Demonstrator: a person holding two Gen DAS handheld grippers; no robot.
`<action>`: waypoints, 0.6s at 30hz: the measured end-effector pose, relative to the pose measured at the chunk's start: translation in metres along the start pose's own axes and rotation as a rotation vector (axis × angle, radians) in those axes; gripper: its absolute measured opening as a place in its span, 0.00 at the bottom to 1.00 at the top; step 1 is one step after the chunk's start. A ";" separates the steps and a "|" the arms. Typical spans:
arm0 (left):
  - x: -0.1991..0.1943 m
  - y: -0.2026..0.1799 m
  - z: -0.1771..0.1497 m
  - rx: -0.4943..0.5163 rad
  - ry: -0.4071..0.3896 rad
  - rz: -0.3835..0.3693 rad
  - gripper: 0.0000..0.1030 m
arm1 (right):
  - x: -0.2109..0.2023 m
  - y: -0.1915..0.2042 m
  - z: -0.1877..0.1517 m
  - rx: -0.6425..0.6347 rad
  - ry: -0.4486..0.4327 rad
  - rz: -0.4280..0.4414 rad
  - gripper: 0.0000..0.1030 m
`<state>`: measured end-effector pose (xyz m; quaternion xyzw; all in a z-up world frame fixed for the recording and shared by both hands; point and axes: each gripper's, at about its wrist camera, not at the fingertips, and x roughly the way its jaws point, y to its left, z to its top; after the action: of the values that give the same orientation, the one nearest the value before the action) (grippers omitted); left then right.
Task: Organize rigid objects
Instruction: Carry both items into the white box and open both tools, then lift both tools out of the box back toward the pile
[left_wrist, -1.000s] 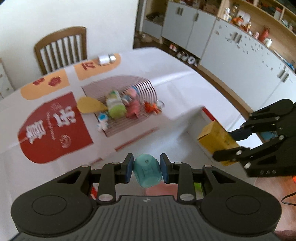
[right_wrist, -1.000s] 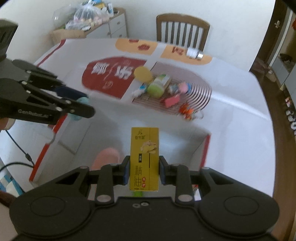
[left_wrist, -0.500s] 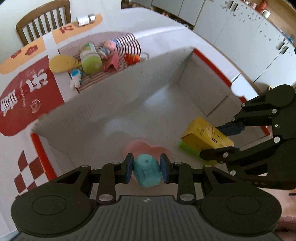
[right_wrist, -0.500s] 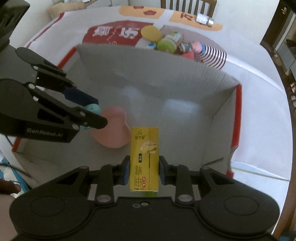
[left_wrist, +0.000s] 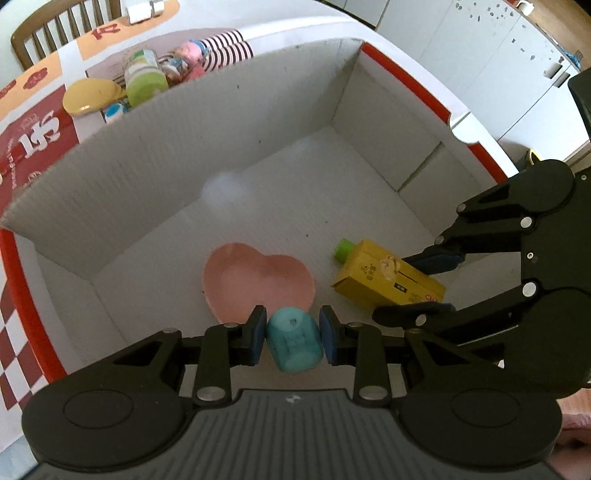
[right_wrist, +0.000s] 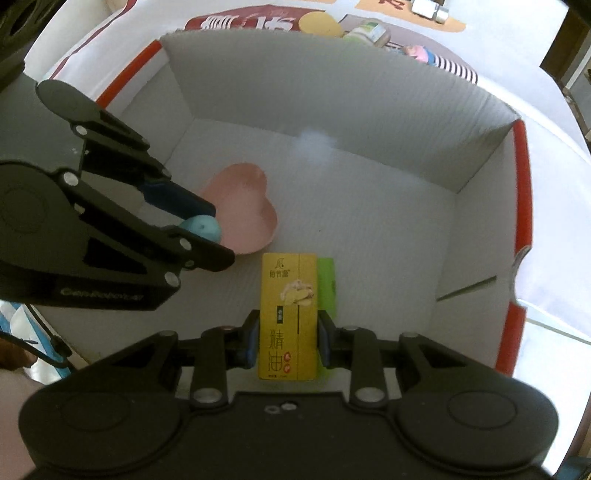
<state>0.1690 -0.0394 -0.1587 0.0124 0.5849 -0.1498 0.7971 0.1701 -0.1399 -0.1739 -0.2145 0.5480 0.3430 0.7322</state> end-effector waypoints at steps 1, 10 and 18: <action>0.001 0.000 -0.001 -0.004 0.006 -0.001 0.30 | 0.001 0.001 -0.001 -0.002 0.002 0.001 0.28; 0.012 0.002 -0.001 -0.023 0.035 -0.009 0.30 | 0.006 0.001 0.003 0.006 0.008 0.004 0.30; 0.014 -0.002 -0.005 -0.017 0.041 -0.004 0.30 | 0.001 -0.009 0.003 0.015 -0.003 0.021 0.32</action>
<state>0.1675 -0.0432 -0.1728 0.0076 0.6023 -0.1462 0.7847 0.1793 -0.1438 -0.1744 -0.2024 0.5516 0.3469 0.7310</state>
